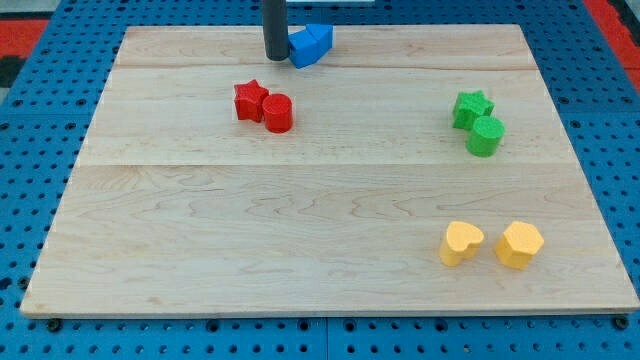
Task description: Separate the green star from the green circle
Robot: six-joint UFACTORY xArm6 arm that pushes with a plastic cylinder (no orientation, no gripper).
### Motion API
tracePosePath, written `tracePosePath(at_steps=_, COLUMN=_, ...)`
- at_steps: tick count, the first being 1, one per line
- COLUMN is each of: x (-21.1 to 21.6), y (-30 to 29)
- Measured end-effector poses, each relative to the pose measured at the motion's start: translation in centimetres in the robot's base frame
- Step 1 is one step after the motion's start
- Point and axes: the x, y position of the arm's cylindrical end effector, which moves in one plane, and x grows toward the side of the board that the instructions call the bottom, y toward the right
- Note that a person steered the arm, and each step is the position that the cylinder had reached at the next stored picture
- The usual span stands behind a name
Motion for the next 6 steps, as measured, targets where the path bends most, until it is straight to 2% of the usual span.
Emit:
tracePosePath(at_steps=1, x=-0.6, y=2.0)
tracePosePath(at_steps=2, x=5.0, y=13.2)
tracePosePath(at_steps=3, x=6.7, y=18.2)
tracePosePath(at_steps=4, x=5.7, y=30.2)
tracePosePath(at_steps=5, x=7.6, y=27.6)
tracePosePath(at_steps=6, x=8.2, y=18.7)
